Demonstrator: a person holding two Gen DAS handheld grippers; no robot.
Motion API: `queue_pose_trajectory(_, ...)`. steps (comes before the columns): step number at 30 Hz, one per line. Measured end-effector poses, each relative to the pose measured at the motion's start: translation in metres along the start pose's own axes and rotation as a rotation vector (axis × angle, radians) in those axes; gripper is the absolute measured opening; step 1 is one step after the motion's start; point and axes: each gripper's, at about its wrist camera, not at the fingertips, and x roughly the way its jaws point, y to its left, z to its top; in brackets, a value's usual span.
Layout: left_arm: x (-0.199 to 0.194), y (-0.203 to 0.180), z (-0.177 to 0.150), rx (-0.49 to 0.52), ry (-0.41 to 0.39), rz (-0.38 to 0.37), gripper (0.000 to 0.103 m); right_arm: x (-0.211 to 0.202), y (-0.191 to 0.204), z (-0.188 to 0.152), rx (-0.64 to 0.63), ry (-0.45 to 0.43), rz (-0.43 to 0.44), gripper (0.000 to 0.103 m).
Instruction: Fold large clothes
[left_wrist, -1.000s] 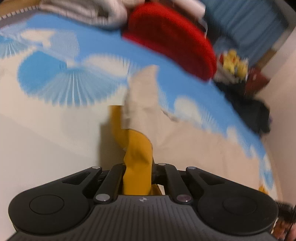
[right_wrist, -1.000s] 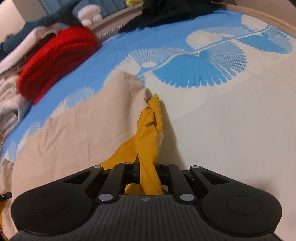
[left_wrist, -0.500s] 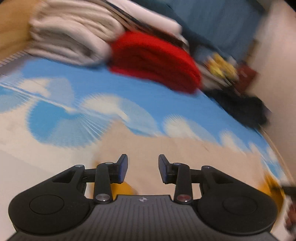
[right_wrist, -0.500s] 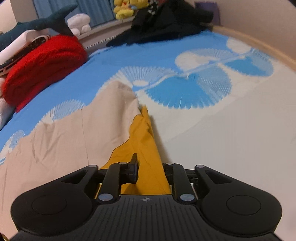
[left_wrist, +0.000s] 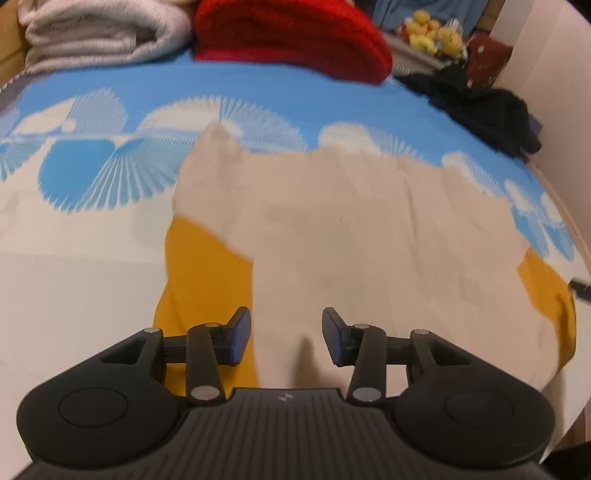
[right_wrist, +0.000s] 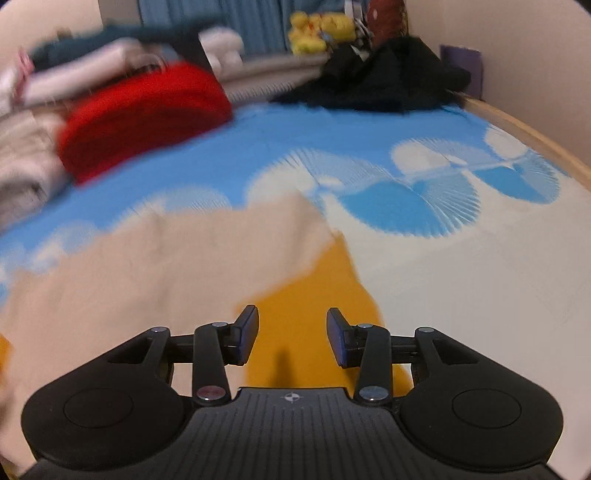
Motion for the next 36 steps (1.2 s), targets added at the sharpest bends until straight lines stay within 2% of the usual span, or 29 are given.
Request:
queue_pose_trajectory(3, 0.002, -0.003, -0.001, 0.033, 0.038, 0.014, 0.047, -0.013, -0.022, 0.007, 0.117, -0.05, 0.022, 0.042)
queue_pose_trajectory(6, -0.001, -0.005, -0.012, 0.058, 0.06, -0.023, 0.047, -0.015, -0.028, 0.005, 0.093, -0.042, 0.048, 0.042)
queue_pose_trajectory(8, 0.009, -0.003, -0.023, 0.074, 0.102, -0.022, 0.047, -0.002, -0.03, -0.001, 0.073, 0.038, 0.046, 0.042)
queue_pose_trajectory(11, 0.033, 0.006, -0.042, 0.09, 0.195, 0.075, 0.048, 0.037, -0.035, -0.022, -0.011, 0.283, -0.064, 0.042)
queue_pose_trajectory(12, 0.03, 0.007, -0.044, 0.082, 0.192, 0.083, 0.048, 0.043, -0.038, -0.028, -0.013, 0.322, -0.079, 0.042)
queue_pose_trajectory(13, 0.022, 0.007, -0.043, 0.069, 0.18, 0.088, 0.048, 0.044, -0.042, -0.029, 0.0, 0.322, -0.077, 0.046)
queue_pose_trajectory(15, -0.001, 0.007, -0.038, 0.046, 0.142, 0.091, 0.048, 0.035, -0.044, -0.023, 0.011, 0.281, -0.078, 0.048)
queue_pose_trajectory(20, -0.075, 0.009, -0.035, -0.047, -0.031, 0.067, 0.048, 0.001, -0.034, -0.01, -0.073, 0.129, -0.027, 0.048)
queue_pose_trajectory(22, -0.091, 0.007, -0.043, -0.074, -0.094, 0.05, 0.048, -0.008, -0.031, -0.006, -0.102, 0.101, -0.013, 0.048)
queue_pose_trajectory(25, -0.095, 0.002, -0.074, -0.094, -0.179, 0.049, 0.048, -0.022, -0.025, -0.002, -0.111, 0.065, 0.009, 0.048)
queue_pose_trajectory(26, -0.086, 0.003, -0.083, -0.102, -0.144, 0.044, 0.048, -0.026, -0.025, -0.001, -0.112, 0.054, 0.014, 0.048)
queue_pose_trajectory(27, -0.075, 0.003, -0.084, -0.12, -0.035, 0.068, 0.04, -0.03, -0.024, 0.001, -0.114, 0.044, 0.016, 0.048)
queue_pose_trajectory(31, -0.081, 0.013, -0.078, -0.22, -0.094, 0.038, 0.039, -0.042, -0.022, 0.0, -0.134, 0.02, 0.026, 0.048)
queue_pose_trajectory(36, -0.061, 0.031, -0.078, -0.355, 0.001, 0.023, 0.039, -0.053, -0.016, -0.001, -0.179, -0.006, 0.029, 0.048)
